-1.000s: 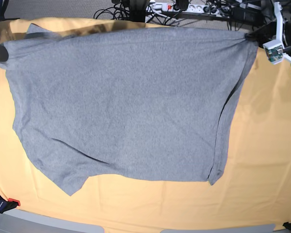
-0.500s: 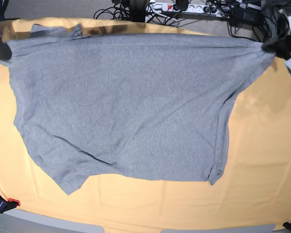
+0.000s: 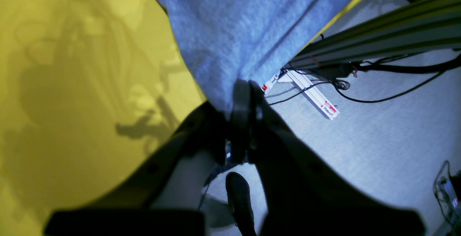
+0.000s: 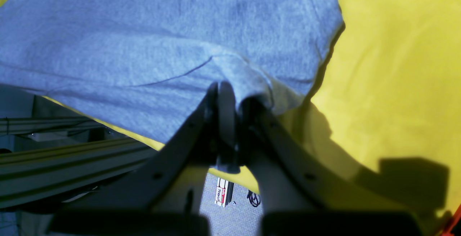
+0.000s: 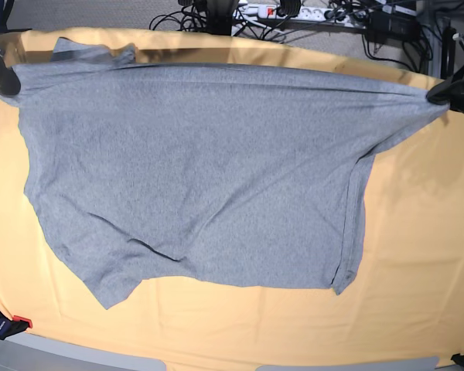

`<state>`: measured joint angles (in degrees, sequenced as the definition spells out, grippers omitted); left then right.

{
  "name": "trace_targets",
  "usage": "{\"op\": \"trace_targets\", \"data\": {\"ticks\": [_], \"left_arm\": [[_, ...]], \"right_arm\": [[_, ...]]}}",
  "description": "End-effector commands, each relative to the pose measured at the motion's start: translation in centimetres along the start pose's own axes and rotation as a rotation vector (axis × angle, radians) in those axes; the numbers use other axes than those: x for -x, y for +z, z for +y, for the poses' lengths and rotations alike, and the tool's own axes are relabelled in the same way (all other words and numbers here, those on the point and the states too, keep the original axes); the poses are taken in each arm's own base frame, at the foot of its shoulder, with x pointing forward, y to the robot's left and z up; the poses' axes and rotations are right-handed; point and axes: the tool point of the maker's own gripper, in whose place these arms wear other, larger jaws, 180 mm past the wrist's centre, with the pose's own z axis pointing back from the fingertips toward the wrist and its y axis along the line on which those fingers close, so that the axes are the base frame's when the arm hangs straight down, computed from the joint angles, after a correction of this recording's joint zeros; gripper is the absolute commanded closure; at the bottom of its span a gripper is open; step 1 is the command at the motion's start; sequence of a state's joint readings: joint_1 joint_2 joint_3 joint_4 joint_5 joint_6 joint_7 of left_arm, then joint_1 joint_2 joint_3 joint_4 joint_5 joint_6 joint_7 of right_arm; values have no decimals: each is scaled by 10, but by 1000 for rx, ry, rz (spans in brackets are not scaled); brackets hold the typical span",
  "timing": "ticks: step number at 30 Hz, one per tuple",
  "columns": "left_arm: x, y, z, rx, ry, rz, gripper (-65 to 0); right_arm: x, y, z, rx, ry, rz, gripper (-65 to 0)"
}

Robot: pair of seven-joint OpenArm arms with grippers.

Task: Layout the t-shirt on the table in an organized manner, then fold the t-shirt properly
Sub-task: 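Hold the shoulders up and stretch the shirt taut between both grippers, then lower the shoulders onto the shirt body and open both grippers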

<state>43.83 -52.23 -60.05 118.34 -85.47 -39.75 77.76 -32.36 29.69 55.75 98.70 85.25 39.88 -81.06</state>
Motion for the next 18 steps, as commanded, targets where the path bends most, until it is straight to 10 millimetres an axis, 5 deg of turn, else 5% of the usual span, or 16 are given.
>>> {"op": "trace_targets", "data": {"ticks": [1, 10, 18], "left_arm": [[-8, 3, 3, -16, -35, -9, 0], [-23, -34, -25, 152, -44, -79, 0], [-53, -58, 1, 115, -82, -169, 0]], "right_arm": [[-12, 7, -4, 23, 38, -16, 0], [-43, 2, -2, 13, 72, -108, 0], [-46, -28, 12, -43, 114, -57, 0]]}}
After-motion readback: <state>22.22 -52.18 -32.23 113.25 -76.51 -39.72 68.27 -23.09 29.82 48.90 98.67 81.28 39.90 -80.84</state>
